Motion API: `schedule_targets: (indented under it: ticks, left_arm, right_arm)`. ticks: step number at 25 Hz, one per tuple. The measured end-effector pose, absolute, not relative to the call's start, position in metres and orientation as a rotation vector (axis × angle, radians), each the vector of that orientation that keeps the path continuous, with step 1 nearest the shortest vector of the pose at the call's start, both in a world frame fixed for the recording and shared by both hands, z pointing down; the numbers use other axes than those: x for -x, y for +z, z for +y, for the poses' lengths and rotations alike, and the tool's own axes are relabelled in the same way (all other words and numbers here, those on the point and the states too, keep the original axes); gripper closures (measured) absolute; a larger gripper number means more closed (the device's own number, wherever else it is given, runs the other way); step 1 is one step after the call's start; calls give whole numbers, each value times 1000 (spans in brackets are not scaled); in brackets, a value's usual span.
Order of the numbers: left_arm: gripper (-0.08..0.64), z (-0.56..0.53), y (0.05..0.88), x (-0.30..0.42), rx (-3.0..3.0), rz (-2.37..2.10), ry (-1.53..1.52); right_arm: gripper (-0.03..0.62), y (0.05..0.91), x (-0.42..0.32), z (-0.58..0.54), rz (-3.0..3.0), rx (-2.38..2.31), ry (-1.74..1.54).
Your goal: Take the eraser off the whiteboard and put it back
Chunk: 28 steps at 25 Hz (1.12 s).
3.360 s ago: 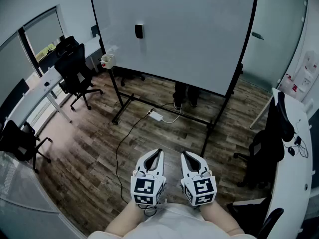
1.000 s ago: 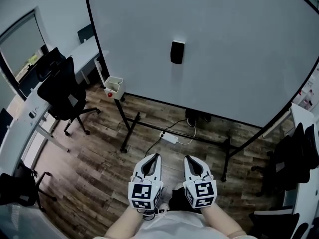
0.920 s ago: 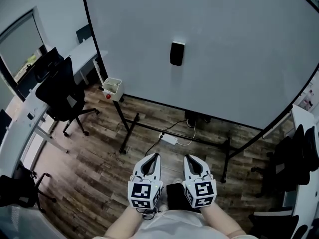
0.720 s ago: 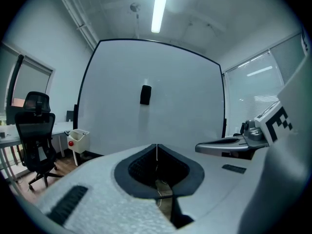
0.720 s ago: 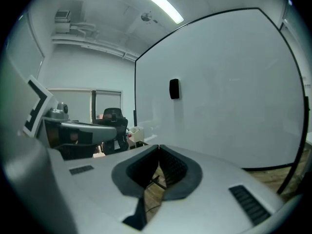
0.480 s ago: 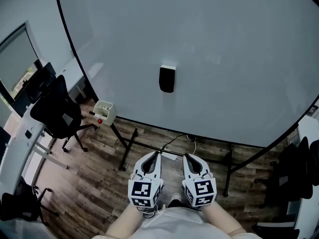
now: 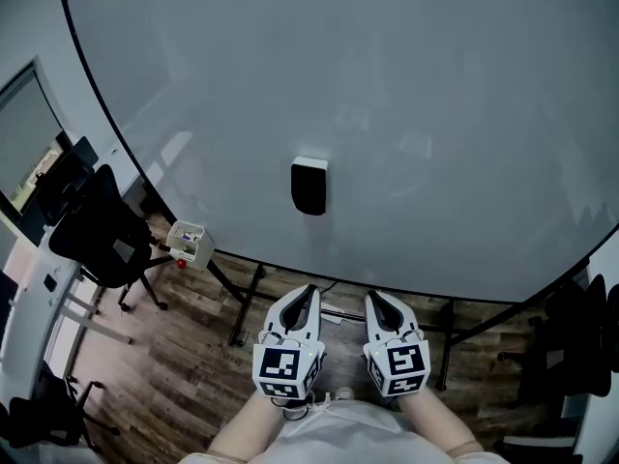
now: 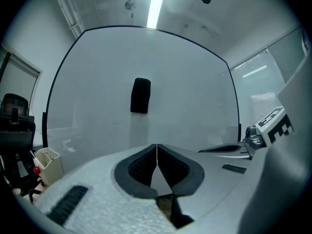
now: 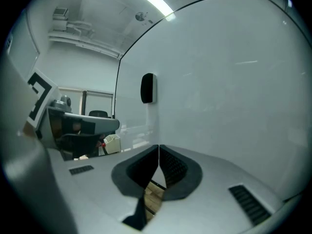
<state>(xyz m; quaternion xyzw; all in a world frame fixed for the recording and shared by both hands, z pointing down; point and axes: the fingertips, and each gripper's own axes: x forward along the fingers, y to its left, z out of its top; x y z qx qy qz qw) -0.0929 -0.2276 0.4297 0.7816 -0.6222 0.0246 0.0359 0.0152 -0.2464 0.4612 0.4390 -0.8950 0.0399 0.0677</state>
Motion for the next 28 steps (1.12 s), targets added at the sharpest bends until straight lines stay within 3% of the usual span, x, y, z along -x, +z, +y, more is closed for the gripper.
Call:
schedule_targets:
  ticks: [12, 13, 15, 22, 28]
  left_arm:
    - [540, -279, 374, 107, -2516, -1849, -4]
    - [529, -282, 369, 109, -2520, -1838, -13]
    - [374, -288, 359, 108, -2538, -1802, -36]
    - [265, -310, 324, 110, -2561, -1866, -115]
    - [253, -330, 317, 109, -2568, -1887, -68]
  right_arm:
    - [565, 419, -6, -275, -2643, -1499, 48]
    - [565, 417, -4, -276, -2644, -1509, 47]
    - [565, 416, -1, -278, -2640, -1525, 48]
    - [565, 430, 9, -280, -2581, -1552, 62]
    - [565, 434, 10, -279, -2562, -1571, 77]
